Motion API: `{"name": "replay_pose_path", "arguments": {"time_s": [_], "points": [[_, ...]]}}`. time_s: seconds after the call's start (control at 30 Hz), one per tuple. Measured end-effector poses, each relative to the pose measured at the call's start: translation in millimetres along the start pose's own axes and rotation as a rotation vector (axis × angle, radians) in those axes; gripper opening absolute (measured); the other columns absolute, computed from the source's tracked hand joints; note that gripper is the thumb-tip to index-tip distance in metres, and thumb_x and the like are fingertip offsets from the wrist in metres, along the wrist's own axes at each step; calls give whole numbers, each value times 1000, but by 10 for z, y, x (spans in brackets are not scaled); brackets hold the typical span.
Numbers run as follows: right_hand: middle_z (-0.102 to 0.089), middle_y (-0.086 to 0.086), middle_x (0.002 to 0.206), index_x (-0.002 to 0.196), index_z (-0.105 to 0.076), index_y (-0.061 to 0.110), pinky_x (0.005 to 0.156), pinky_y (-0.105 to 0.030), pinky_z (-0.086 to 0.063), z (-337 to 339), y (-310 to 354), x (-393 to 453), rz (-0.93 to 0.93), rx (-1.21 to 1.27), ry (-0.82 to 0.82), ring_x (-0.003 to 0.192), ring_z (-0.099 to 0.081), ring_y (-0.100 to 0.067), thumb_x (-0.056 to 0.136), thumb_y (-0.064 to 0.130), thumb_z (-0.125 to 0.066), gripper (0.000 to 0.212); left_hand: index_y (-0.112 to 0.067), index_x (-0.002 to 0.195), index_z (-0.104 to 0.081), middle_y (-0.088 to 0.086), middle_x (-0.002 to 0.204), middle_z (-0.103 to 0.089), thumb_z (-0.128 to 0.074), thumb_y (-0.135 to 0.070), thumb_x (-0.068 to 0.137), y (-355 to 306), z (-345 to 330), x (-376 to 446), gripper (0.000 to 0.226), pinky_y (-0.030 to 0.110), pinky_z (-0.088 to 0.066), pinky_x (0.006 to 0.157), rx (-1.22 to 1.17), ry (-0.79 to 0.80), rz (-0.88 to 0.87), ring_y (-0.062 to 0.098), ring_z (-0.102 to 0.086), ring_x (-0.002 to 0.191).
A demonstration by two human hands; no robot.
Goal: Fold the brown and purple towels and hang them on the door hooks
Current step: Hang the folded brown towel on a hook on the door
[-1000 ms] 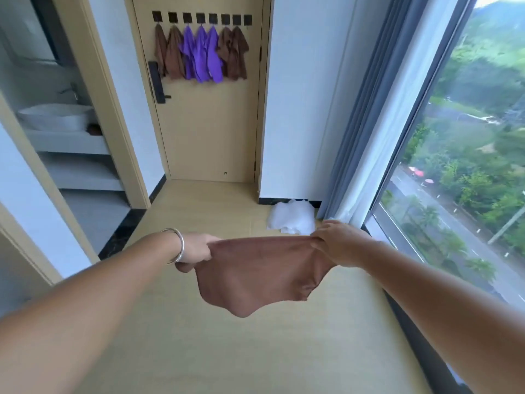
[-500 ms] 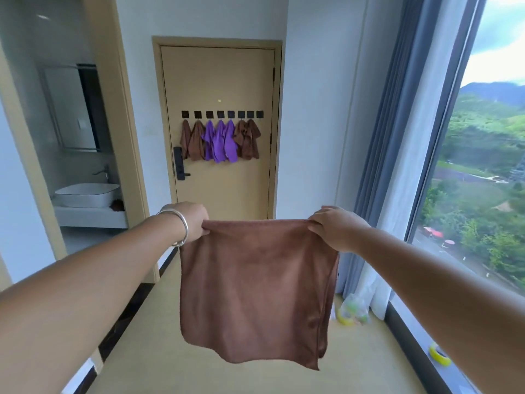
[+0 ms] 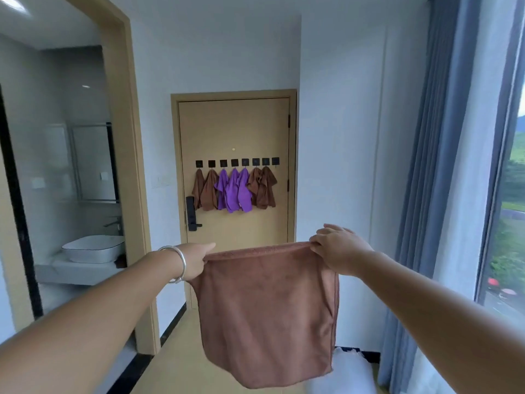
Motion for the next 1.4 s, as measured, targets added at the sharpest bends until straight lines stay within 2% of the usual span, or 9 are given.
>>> {"name": "replay_pose_path", "arguments": {"time_s": [0.17, 0.3, 0.43, 0.7, 0.87, 0.97, 1.1, 1.27, 1.4], "points": [[-46, 8, 143, 136, -51, 30, 116, -35, -21, -125, -222, 626, 11, 11, -21, 144, -23, -16, 103, 45, -27, 44, -40, 153, -4, 1, 150, -41, -33, -14, 95, 24, 80, 600, 70, 23, -46, 70, -12, -33, 16, 19, -57, 103], [-38, 5, 151, 140, -46, 33, 118, -35, -17, -352, -319, 1101, 12, 30, -26, 146, -19, -16, 103, 45, -26, 44, -45, 151, -4, -3, 156, -31, -30, -17, 92, 144, 68, 1130, 70, 28, -47, 91, 43, -82, 8, 23, -47, 127], [-33, 4, 154, 142, -43, 35, 118, -36, -15, -677, -398, 1661, 5, 42, -15, 147, -15, -16, 104, 45, -25, 44, -41, 153, -6, -6, 160, -19, -28, -16, 95, 231, 34, 1754, 66, 28, -31, 110, 87, -92, -1, 23, -27, 143], [-24, 6, 158, 145, -39, 35, 119, -34, -12, -1285, -591, 3322, -32, -4, 22, 148, -11, -15, 104, 45, -23, 45, -37, 154, -6, 1, 160, -20, -29, -11, 97, 563, 120, 3490, 66, 24, -39, 99, -20, -112, -48, 24, -36, 138], [-26, 5, 157, 144, -41, 34, 118, -34, -15, -1487, -719, 4253, -58, -40, 7, 148, -13, -16, 104, 43, -23, 44, -37, 153, -6, 2, 160, -18, -31, -11, 97, 783, 265, 4523, 68, 23, -36, 101, -17, -141, -77, 24, -34, 139], [-32, 5, 154, 142, -43, 33, 117, -34, -18, -1657, -829, 4660, -82, -52, 22, 147, -15, -17, 104, 42, -23, 43, -39, 153, -7, 0, 160, -19, -32, -8, 95, 834, 305, 5019, 71, 21, -40, 92, -17, -132, -94, 24, -39, 135], [-45, 6, 139, 136, -49, 29, 114, -34, -24, -1843, -981, 5173, -87, -77, 29, 143, -23, -17, 104, 43, -22, 44, -34, 153, -17, -2, 159, -22, -32, -7, 95, 847, 405, 5601, 66, 27, -30, 111, 62, -134, -136, 24, -27, 142], [-44, 8, 142, 137, -49, 32, 115, -35, -24, -2040, -1254, 5942, -83, -72, 0, 144, -22, -17, 97, 55, -6, 63, -30, 153, -21, -2, 155, -32, -34, -7, 93, 869, 548, 6404, 65, 29, -31, 110, 125, -148, -177, 23, -35, 138], [-47, 8, 137, 135, -50, 35, 114, -35, -25, -2252, -1507, 6683, -63, -57, -46, 143, -24, -18, 103, 45, -23, 43, -27, 154, -18, -2, 157, -28, -34, -9, 95, 914, 574, 7109, 64, 29, -29, 112, 150, -154, -151, 23, -31, 141]]}}
Point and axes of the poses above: each hand's wrist, its own x-axis towards the middle knuckle, its own z-axis out of the back of the hand, y = z × x, the point moved 7 cm from there along x, towards the middle knuckle
